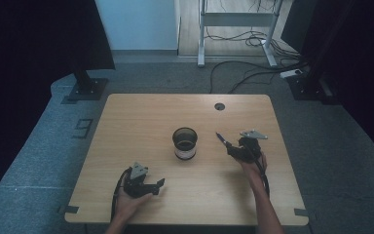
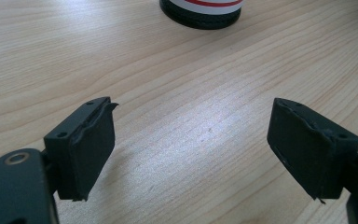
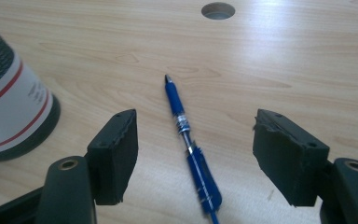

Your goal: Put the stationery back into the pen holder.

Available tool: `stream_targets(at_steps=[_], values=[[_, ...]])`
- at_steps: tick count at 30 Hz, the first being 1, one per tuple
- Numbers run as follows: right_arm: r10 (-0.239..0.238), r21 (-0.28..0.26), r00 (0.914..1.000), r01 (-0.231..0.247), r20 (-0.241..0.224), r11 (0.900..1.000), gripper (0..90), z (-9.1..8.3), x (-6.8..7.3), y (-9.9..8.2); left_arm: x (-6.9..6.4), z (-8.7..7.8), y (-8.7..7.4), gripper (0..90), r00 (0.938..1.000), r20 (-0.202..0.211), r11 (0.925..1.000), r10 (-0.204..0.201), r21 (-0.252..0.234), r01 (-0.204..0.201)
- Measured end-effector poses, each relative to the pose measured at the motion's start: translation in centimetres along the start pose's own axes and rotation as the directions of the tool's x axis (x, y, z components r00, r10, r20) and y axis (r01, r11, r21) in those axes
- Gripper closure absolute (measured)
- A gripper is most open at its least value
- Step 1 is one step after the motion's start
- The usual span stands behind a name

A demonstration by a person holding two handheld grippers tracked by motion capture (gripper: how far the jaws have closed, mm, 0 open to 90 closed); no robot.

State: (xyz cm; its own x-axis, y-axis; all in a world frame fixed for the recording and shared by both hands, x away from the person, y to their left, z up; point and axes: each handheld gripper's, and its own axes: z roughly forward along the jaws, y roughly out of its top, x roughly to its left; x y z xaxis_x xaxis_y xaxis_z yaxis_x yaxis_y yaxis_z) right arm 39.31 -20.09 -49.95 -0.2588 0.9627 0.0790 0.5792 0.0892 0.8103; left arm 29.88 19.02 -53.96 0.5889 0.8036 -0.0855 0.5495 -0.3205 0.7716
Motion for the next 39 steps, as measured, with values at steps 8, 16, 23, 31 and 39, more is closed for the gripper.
stream_targets(at_steps=[8, 16, 23, 31, 39], values=[[-0.003, 0.006, 1.0000, 0.003, -0.001, 1.0000, 33.8, 1.3, -0.2, 0.7, 0.2, -0.1, -0.1, 15.5, 1.0000, 0.006, 1.0000, -0.007, -0.002, 0.007], [-0.011, 0.024, 0.9998, 0.010, 0.014, 0.9997, 35.6, 3.2, -0.1, 1.3, 0.1, -0.3, 0.1, 15.6, 0.9997, 0.026, 0.9998, -0.005, -0.022, 0.005], [-0.043, 0.046, 0.9991, 0.043, -0.001, 0.9980, 41.8, 5.0, 0.5, 2.0, 0.2, -0.4, 0.2, 15.6, 0.9996, 0.026, 0.9996, -0.007, -0.028, 0.007], [-0.068, 0.076, 0.9976, 0.069, -0.016, 0.9948, 46.2, 7.0, 1.2, 2.6, 0.3, -0.4, 0.2, 15.7, 0.9999, 0.015, 0.9996, -0.004, -0.028, 0.004], [-0.084, 0.133, 0.9957, 0.089, -0.039, 0.9871, 49.7, 9.0, 1.2, 2.7, 0.4, -0.4, 0.1, 15.8, 0.9999, 0.005, 0.9998, 0.009, -0.020, -0.009]])
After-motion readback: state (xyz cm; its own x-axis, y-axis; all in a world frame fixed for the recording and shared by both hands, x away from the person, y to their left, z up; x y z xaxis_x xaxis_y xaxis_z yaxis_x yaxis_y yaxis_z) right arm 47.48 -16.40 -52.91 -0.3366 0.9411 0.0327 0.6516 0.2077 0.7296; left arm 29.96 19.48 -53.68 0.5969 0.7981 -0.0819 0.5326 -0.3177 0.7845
